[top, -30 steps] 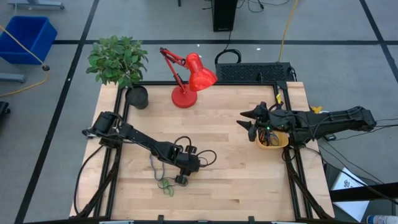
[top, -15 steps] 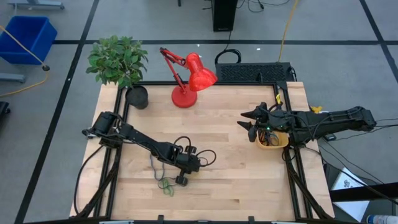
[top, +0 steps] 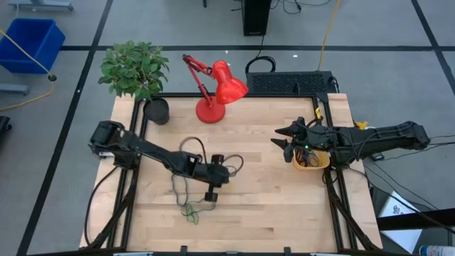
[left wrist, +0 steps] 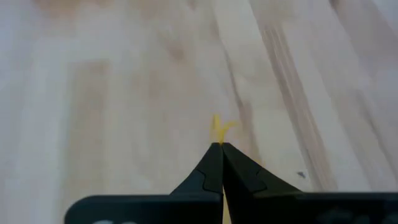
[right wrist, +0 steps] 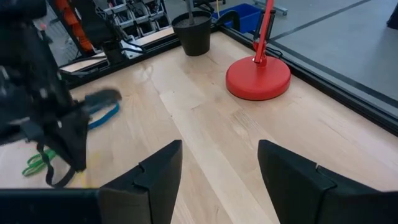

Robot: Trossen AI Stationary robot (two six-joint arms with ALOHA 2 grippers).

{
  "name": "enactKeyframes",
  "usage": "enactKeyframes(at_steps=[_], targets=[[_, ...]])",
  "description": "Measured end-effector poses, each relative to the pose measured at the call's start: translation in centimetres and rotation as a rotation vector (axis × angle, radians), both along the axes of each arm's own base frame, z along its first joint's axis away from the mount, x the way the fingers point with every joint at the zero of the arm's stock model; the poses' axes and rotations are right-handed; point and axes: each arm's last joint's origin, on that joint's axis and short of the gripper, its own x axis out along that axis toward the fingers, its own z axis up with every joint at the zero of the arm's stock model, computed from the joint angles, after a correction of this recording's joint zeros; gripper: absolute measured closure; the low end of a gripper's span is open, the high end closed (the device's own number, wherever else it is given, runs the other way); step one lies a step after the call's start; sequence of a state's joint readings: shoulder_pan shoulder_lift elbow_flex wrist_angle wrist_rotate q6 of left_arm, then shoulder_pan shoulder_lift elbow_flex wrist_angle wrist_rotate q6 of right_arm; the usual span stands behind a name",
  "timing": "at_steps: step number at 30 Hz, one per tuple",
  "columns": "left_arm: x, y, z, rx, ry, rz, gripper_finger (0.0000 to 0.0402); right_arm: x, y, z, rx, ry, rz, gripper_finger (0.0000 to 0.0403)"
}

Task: Pick and place rubber bands into bin
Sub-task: Put the yellow rubber band into the yellow bin

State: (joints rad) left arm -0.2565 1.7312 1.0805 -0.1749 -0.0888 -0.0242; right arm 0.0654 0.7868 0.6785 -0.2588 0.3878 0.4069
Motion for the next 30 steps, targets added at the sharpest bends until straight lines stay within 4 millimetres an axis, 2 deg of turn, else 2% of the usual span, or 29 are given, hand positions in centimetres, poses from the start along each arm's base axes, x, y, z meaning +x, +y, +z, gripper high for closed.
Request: enactKeyframes(at_steps=[8,14,20,30], targets=[[-1.1,2.1,5.7,0.079,-0.225,0.064,0.04,0.3,0.5,0.5,0.086,-0.06,0.133,0.0198],[-0.9,3.3,8.5,0.12,-0.414,0.08,0.04,1.0,0.6,0.7,0.053,-0.201,0.186,0.0201],[-0.5,4.1,9.0,0.149,-0.471,0.083,0.04,2.5,1.1,-1.3,0.034,-0.338,0.32,0.0202],[-0.3,5.1,9.1,0.166,-0.488,0.104,0.04,5.5,1.3,-3.7,0.027,-0.376,0.33,0.0203]])
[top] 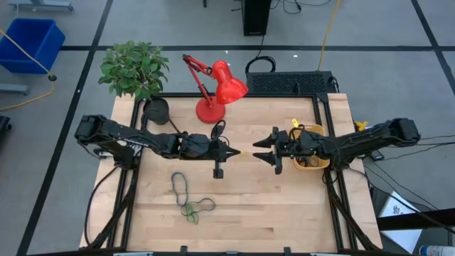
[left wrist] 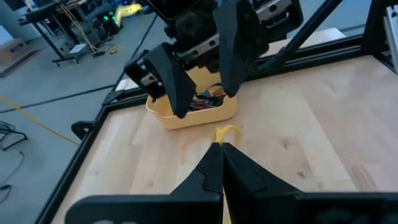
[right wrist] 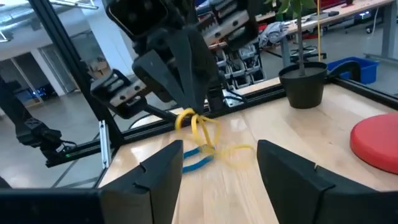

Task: Pick and place rubber bands into bin
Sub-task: Put the yellow rubber band into the yellow bin

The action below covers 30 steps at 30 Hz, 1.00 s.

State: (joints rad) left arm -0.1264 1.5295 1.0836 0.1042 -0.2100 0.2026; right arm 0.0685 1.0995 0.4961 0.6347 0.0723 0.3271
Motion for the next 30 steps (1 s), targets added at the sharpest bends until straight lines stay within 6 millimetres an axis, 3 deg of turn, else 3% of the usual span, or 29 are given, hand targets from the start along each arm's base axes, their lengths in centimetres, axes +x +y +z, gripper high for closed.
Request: enactKeyframes(at_steps=[13,22,26,30], targets=[[0.0,0.2,0.0,0.009,-0.003,0.002,0.0399,2.5,0.2,-1.6,0.026,-0.067,0.027,0.0206],[0.1,0.6,0.0,0.011,-0.003,0.013,0.0399,4.7,0.8,-1.3,0.012,-0.063,0.065,0.0209],[0.1,0.6,0.0,0.011,-0.003,0.013,0.0394,4.9,0.8,-1.2,0.034,-0.047,0.063,0.0237],[0.1,0.6,0.1,0.011,-0.004,0.013,0.0399,4.8,0.8,-1.0,0.04,-0.055,0.062,0.0289]])
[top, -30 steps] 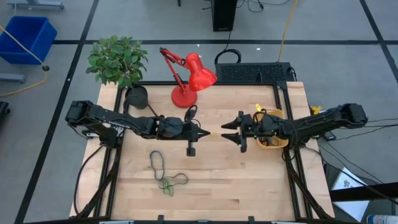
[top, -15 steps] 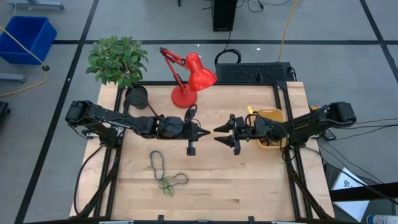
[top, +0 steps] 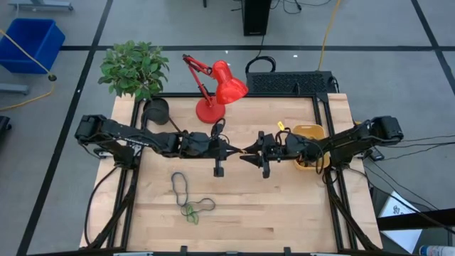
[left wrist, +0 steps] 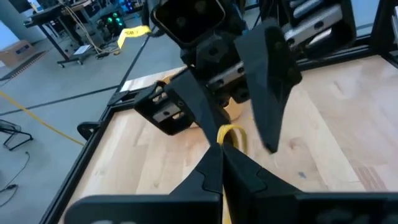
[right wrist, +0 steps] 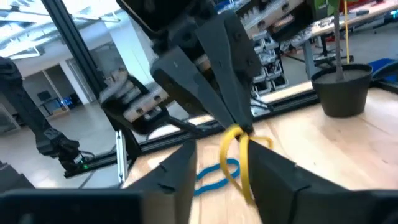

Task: Pick and place rubber bands into bin
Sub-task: Put the yellow rubber band into the yellow bin

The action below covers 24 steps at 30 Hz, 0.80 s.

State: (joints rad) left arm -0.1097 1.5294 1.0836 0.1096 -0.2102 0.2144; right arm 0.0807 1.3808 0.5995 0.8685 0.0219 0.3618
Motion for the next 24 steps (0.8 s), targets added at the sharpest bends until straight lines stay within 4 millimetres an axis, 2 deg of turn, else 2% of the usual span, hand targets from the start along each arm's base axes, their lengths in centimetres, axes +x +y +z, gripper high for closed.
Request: enactKeyframes(at_steps=[7,15,20,24], targets=[[0.0,0.1,0.0,-0.017,-0.004,0.029,0.0366,0.0,0.0,-0.2,-0.014,0.013,0.001,0.0393],[-0.1,0.1,-0.2,-0.027,0.013,0.04,0.0331,-0.2,-0.1,0.2,-0.018,0.003,-0.024,0.0401],[-0.2,0.3,-0.6,-0.038,0.058,0.055,0.0274,-1.0,-0.4,1.3,-0.069,-0.012,-0.109,0.0402],[-0.7,0.9,-1.5,-0.048,0.163,0.08,0.0226,-2.4,-0.8,2.6,-0.105,0.012,-0.196,0.0402]])
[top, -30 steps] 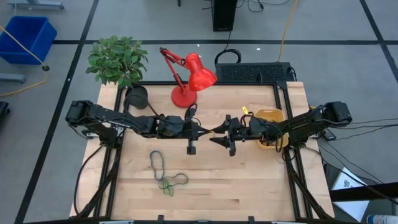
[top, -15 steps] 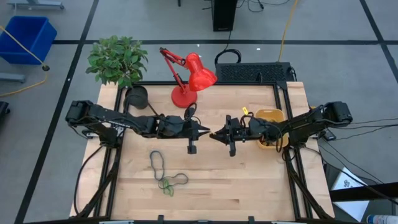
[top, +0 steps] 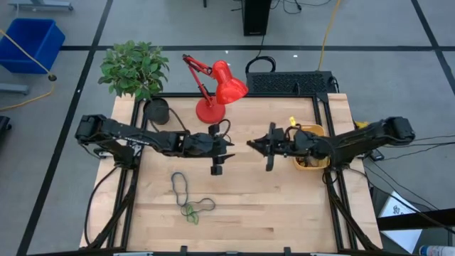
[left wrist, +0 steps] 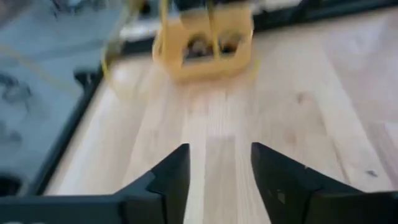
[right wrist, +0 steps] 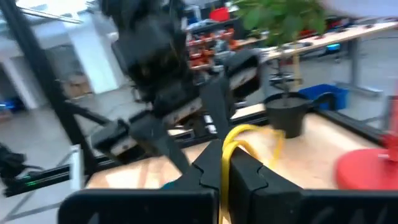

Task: Pick and place rubber bands into bin
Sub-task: Put the yellow rubber band into the yellow bin

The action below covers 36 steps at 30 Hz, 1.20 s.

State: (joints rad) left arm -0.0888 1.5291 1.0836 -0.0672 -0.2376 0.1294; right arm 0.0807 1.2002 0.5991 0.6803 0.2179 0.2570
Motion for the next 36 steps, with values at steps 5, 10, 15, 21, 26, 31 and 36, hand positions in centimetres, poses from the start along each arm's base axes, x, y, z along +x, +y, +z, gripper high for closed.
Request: enactKeyframes(at_steps=[5,10,15,21,26,31,36], targets=[[-0.7,1.1,-1.2,-0.106,0.121,0.106,0.0194,-2.9,-0.7,0.7,0.02,0.139,-0.175,0.0402],[-1.0,2.3,-1.5,-0.141,0.157,0.167,0.0188,-6.3,-1.4,1.6,0.109,0.334,-0.355,0.0403],[-0.9,3.1,-1.4,-0.146,0.134,0.19,0.0188,-9.5,-1.9,3.3,0.262,0.529,-0.538,0.0403],[-0.8,3.6,-1.3,-0.15,0.121,0.206,0.0188,-12.2,-2.2,3.1,0.481,0.769,-0.687,0.0403],[-0.8,3.8,-1.3,-0.15,0.12,0.212,0.0188,-13.0,-1.9,0.8,0.626,0.966,-0.725,0.0403],[-0.8,3.8,-1.3,-0.15,0.12,0.212,0.0188,-12.9,-1.7,-2.0,0.685,1.05,-0.71,0.0403],[-0.8,3.8,-1.3,-0.15,0.121,0.21,0.0188,-12.9,-1.6,-4.3,0.728,1.082,-0.695,0.0403]])
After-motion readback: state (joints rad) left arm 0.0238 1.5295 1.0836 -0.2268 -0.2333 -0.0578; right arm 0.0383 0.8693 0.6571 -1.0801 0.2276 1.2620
